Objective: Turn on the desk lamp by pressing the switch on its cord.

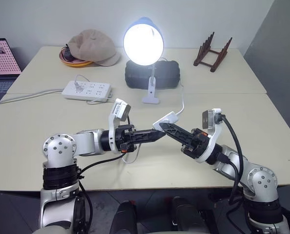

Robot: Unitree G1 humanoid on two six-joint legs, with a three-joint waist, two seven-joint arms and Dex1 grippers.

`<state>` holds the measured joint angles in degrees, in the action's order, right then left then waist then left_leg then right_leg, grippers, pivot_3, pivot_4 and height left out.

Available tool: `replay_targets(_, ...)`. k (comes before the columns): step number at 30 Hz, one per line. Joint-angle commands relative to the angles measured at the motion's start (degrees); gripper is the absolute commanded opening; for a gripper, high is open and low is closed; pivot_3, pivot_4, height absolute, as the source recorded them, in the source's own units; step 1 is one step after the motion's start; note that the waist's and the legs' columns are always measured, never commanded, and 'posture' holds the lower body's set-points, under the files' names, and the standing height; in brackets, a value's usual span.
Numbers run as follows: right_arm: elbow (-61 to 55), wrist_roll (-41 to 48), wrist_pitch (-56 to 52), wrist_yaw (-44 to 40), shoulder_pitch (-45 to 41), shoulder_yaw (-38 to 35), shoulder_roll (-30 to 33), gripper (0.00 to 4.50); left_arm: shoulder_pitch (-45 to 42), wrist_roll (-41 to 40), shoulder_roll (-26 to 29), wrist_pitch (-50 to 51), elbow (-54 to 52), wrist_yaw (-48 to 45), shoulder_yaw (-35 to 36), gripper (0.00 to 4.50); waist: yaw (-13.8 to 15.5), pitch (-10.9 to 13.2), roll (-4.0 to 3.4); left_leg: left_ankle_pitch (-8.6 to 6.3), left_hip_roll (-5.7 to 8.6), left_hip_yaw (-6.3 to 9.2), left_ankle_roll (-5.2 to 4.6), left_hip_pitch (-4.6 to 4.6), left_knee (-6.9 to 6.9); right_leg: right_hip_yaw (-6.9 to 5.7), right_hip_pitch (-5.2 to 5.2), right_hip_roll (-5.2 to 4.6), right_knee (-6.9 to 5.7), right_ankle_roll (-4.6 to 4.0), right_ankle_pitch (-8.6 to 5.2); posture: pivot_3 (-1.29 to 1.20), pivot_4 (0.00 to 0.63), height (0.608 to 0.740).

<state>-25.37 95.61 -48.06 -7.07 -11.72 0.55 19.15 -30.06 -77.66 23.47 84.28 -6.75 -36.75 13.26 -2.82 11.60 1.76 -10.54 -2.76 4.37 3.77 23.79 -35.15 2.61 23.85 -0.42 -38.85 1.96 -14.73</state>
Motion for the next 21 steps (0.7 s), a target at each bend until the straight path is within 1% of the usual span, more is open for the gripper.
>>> replay_targets(1, -1.05, -0.04, 0.18, -1.06, -0.69, -0.29, 0.53, 1.19, -0.50, -0.17, 1.54, -1.56, -1.24, -0.29, -0.51, 0.31, -0.01, 0.00, 0.00, 0.00, 0.00, 0.00, 0.00, 0.00, 0.00, 0.00, 0.00, 0.00, 0.00, 0.00, 0.00, 0.00, 0.150, 0.740)
replay_targets(4, -0.74, -0.82, -0.20, -2.04, -1.23, -0.70, 1.77, 1.82, -1.19, 1.09, 2.85, -2.17, -0.77, -1.56, -1.58, 0.31, 0.00, 0.00, 0.00, 0.00, 0.00, 0.00, 0.00, 0.02, 0.02, 0.01, 0.03, 0.00, 0.01, -0.01, 0.00, 0.00, 0.150, 0.740)
replay_targets(8, -0.69, 0.67, -0.95, -3.73, -0.80, -3.00, 5.42, 2.69, -1.95, 6.21, 6.01, -5.18, -0.54, -6.11, -5.32, 0.31, 0.00, 0.00, 0.00, 0.00, 0.02, -0.01, 0.00, 0.06, 0.03, 0.01, 0.07, -0.01, 0.03, -0.01, -0.01, 0.00, 0.150, 0.740)
replay_targets(10, -1.98, 1.28, -1.72, -4.49, 1.22, -5.15, 8.79, 3.18, -2.85, 10.45, 8.37, -8.35, -0.05, -9.93, -8.36, 0.31, 0.10, 0.00, 0.00, 0.00, 0.02, -0.03, 0.00, 0.08, 0.05, 0.04, 0.10, -0.01, 0.05, -0.01, -0.01, 0.00, 0.150, 0.740)
replay_targets(12, -3.49, 1.46, -2.12, -4.94, 3.40, -7.11, 11.90, 3.55, -3.50, 16.12, 10.94, -13.16, 0.20, -14.23, -12.39, 0.31, 0.49, 0.00, 0.00, 0.00, 0.03, -0.03, 0.00, 0.13, 0.07, 0.03, 0.15, -0.01, 0.08, -0.01, -0.01, 0.00, 0.150, 0.740)
replay_targets(13, -4.65, 0.75, -2.07, -5.09, 4.61, -8.41, 13.68, 3.85, -4.23, 19.10, 11.63, -15.79, 1.54, -15.75, -14.19, 0.31, 0.64, 0.00, 0.00, 0.00, 0.03, -0.05, 0.00, 0.14, 0.09, 0.04, 0.15, -0.02, 0.11, -0.02, -0.01, 0.00, 0.150, 0.740)
replay_targets(14, -5.89, -0.92, -1.85, -5.37, 5.91, -10.04, 15.72, 4.07, -4.88, 24.77, 12.67, -21.63, 2.82, -17.95, -17.56, 0.31, 0.83, 0.00, 0.00, 0.00, 0.03, -0.06, 0.00, 0.13, 0.15, 0.05, 0.16, -0.02, 0.16, -0.03, -0.02, 0.00, 0.150, 0.740)
replay_targets(15, -7.03, -3.21, -1.63, -5.78, 6.96, -11.29, 17.67, 4.31, -5.66, 29.25, 13.36, -25.99, 4.42, -19.69, -20.33, 0.31, 0.90, 0.00, 0.00, 0.00, 0.03, -0.08, 0.00, 0.14, 0.18, 0.06, 0.17, -0.03, 0.17, -0.04, -0.02, 0.00, 0.150, 0.740)
replay_targets(16, -8.10, -5.75, -1.48, -6.31, 7.75, -12.20, 19.40, 4.46, -6.45, 32.98, 13.76, -29.72, 6.00, -21.31, -22.51, 0.31, 1.08, 0.02, -0.04, 0.00, 0.02, -0.08, -0.01, 0.14, 0.18, 0.06, 0.18, -0.02, 0.19, -0.04, -0.02, 0.00, 0.150, 0.740)
replay_targets(19, -10.96, -13.67, -0.36, -8.94, 9.11, -12.24, 23.01, 4.46, -8.01, 42.64, 14.54, -40.12, 10.46, -25.64, -28.19, 0.31, 1.09, 0.01, -0.03, -0.01, 0.02, -0.12, 0.00, 0.18, 0.20, 0.07, 0.20, -0.04, 0.27, -0.04, -0.03, 0.00, 0.150, 0.740)
replay_targets(21, -14.84, -26.55, 2.30, -11.24, 9.70, -8.43, 26.89, 4.46, -9.21, 53.07, 14.50, -52.43, 16.45, -27.99, -34.08, 0.31, 0.99, 0.01, -0.03, -0.01, 0.03, -0.16, -0.01, 0.19, 0.20, 0.10, 0.21, -0.05, 0.31, -0.04, -0.03, 0.00, 0.150, 0.740)
